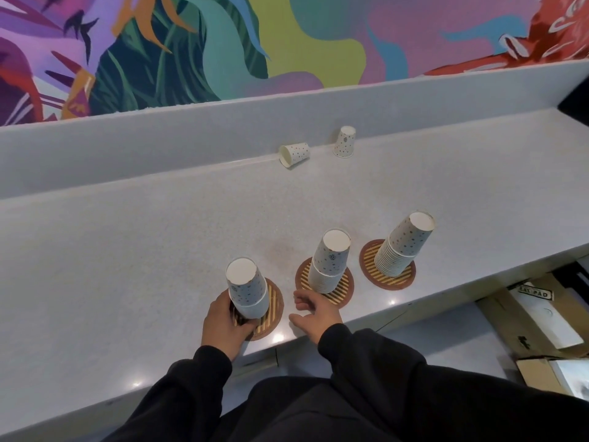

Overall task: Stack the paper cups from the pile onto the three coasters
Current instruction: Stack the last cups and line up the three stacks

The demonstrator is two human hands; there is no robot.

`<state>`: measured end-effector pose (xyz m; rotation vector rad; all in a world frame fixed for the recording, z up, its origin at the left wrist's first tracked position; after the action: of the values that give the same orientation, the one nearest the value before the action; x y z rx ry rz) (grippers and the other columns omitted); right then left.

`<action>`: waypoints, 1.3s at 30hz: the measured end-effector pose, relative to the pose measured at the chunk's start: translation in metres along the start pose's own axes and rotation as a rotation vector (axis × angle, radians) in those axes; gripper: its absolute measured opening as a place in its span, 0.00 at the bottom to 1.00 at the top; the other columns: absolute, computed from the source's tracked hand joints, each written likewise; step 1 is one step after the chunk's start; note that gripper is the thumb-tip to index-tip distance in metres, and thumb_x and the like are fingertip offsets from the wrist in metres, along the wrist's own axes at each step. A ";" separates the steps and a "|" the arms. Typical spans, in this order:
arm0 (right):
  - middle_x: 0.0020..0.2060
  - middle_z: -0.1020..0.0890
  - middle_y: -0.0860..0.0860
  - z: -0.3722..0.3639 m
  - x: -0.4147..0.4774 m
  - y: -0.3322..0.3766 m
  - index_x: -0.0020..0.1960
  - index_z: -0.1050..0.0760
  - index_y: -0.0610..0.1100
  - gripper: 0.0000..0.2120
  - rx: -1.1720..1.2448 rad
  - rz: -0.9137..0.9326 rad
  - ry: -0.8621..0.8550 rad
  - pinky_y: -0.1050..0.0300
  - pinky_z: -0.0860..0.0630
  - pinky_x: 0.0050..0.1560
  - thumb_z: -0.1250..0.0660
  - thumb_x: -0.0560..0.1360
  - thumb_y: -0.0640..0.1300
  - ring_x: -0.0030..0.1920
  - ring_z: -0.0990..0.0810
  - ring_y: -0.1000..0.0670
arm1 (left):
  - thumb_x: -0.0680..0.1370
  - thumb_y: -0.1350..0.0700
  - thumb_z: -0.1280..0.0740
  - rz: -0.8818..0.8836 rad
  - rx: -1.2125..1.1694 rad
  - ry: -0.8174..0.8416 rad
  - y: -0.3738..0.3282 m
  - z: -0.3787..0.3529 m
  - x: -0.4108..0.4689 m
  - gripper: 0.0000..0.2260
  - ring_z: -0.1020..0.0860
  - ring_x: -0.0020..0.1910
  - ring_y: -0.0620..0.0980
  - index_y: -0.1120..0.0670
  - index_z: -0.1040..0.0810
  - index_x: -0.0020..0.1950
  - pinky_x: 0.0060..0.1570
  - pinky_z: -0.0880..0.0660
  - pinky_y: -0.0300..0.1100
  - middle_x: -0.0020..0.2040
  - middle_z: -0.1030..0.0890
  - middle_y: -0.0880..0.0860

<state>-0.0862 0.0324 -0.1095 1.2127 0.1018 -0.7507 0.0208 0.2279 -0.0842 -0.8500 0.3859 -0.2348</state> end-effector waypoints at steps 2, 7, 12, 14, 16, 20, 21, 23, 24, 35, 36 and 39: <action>0.59 0.20 0.55 0.000 -0.001 0.000 0.70 0.26 0.50 0.25 -0.009 0.004 0.006 0.58 0.23 0.65 0.25 0.75 0.40 0.60 0.21 0.54 | 0.68 0.57 0.18 0.004 0.006 0.003 0.002 0.000 0.001 0.33 0.23 0.67 0.58 0.54 0.28 0.70 0.65 0.26 0.49 0.67 0.22 0.54; 0.60 0.19 0.55 0.002 -0.004 0.003 0.69 0.24 0.49 0.23 -0.020 0.018 0.026 0.54 0.23 0.68 0.25 0.75 0.40 0.62 0.21 0.55 | 0.68 0.57 0.18 0.015 0.013 0.009 0.002 -0.003 0.002 0.34 0.23 0.67 0.58 0.54 0.28 0.70 0.65 0.26 0.49 0.67 0.22 0.54; 0.52 0.17 0.58 0.024 -0.029 0.030 0.56 0.19 0.53 0.11 0.030 0.119 -0.025 0.58 0.22 0.65 0.27 0.78 0.40 0.54 0.19 0.59 | 0.65 0.61 0.18 -0.082 0.017 -0.004 -0.006 0.010 -0.002 0.39 0.26 0.66 0.51 0.46 0.32 0.70 0.65 0.27 0.46 0.66 0.28 0.48; 0.49 0.15 0.58 0.050 -0.046 0.062 0.53 0.17 0.53 0.08 0.053 0.255 -0.030 0.64 0.22 0.59 0.27 0.78 0.40 0.53 0.19 0.61 | 0.69 0.65 0.22 -0.154 0.024 -0.025 -0.015 0.030 -0.003 0.38 0.26 0.65 0.49 0.43 0.35 0.72 0.63 0.26 0.45 0.68 0.31 0.46; 0.46 0.13 0.55 0.084 -0.065 0.103 0.49 0.15 0.52 0.08 0.088 0.426 -0.031 0.64 0.21 0.55 0.27 0.77 0.39 0.53 0.17 0.57 | 0.74 0.65 0.26 -0.223 0.073 -0.082 -0.028 0.060 0.003 0.36 0.26 0.64 0.47 0.46 0.36 0.77 0.62 0.25 0.45 0.72 0.31 0.49; 0.41 0.13 0.45 0.162 -0.082 0.180 0.47 0.15 0.41 0.07 0.236 0.683 -0.092 0.51 0.17 0.49 0.31 0.78 0.32 0.43 0.14 0.44 | 0.72 0.71 0.29 -0.362 0.125 -0.211 -0.089 0.131 0.035 0.34 0.25 0.62 0.48 0.46 0.29 0.74 0.59 0.25 0.47 0.67 0.26 0.50; 0.40 0.14 0.43 0.181 -0.077 0.195 0.47 0.16 0.38 0.06 0.286 0.715 -0.107 0.49 0.17 0.47 0.31 0.78 0.32 0.41 0.15 0.41 | 0.71 0.71 0.29 -0.404 0.132 -0.232 -0.113 0.145 0.045 0.33 0.24 0.61 0.48 0.44 0.27 0.71 0.58 0.25 0.46 0.65 0.25 0.49; 0.38 0.15 0.39 0.212 -0.058 0.217 0.47 0.17 0.34 0.04 0.352 0.731 -0.133 0.47 0.17 0.43 0.31 0.77 0.33 0.38 0.16 0.40 | 0.72 0.70 0.29 -0.490 0.136 -0.244 -0.163 0.163 0.067 0.30 0.22 0.59 0.47 0.42 0.25 0.66 0.56 0.24 0.45 0.62 0.22 0.48; 0.37 0.15 0.39 0.224 -0.045 0.224 0.46 0.17 0.34 0.04 0.351 0.721 -0.150 0.47 0.17 0.42 0.30 0.76 0.35 0.37 0.17 0.40 | 0.73 0.69 0.28 -0.530 0.144 -0.229 -0.186 0.166 0.080 0.27 0.21 0.58 0.47 0.43 0.23 0.64 0.56 0.24 0.45 0.61 0.20 0.48; 0.38 0.15 0.50 0.320 0.140 0.221 0.45 0.17 0.41 0.01 0.280 0.414 -0.279 0.50 0.20 0.41 0.26 0.76 0.37 0.41 0.18 0.49 | 0.75 0.53 0.25 -0.515 0.522 0.054 -0.313 0.058 0.247 0.19 0.21 0.57 0.51 0.50 0.22 0.65 0.57 0.27 0.43 0.59 0.19 0.51; 0.39 0.15 0.51 0.326 0.159 0.217 0.45 0.17 0.43 0.01 0.267 0.395 -0.282 0.50 0.20 0.41 0.26 0.76 0.38 0.42 0.18 0.49 | 0.76 0.52 0.25 -0.482 0.572 0.073 -0.313 0.046 0.260 0.20 0.22 0.58 0.52 0.50 0.23 0.66 0.58 0.26 0.45 0.60 0.20 0.52; 0.42 0.16 0.52 0.344 0.219 0.204 0.48 0.17 0.46 0.04 0.244 0.283 -0.290 0.49 0.19 0.47 0.24 0.75 0.41 0.46 0.20 0.49 | 0.77 0.51 0.27 -0.371 0.703 0.117 -0.309 0.014 0.292 0.24 0.24 0.61 0.54 0.48 0.28 0.71 0.61 0.25 0.49 0.67 0.24 0.53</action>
<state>0.0893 -0.3401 0.0853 1.3010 -0.4035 -0.6940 0.2764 -0.0631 0.0919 -0.2053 0.2232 -0.7194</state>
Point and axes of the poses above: each hand's wrist, its own x-axis towards the middle knuckle, its own z-axis out of the back of the hand, y = z × x, the point moved 6 cm from there along x, towards the middle knuckle
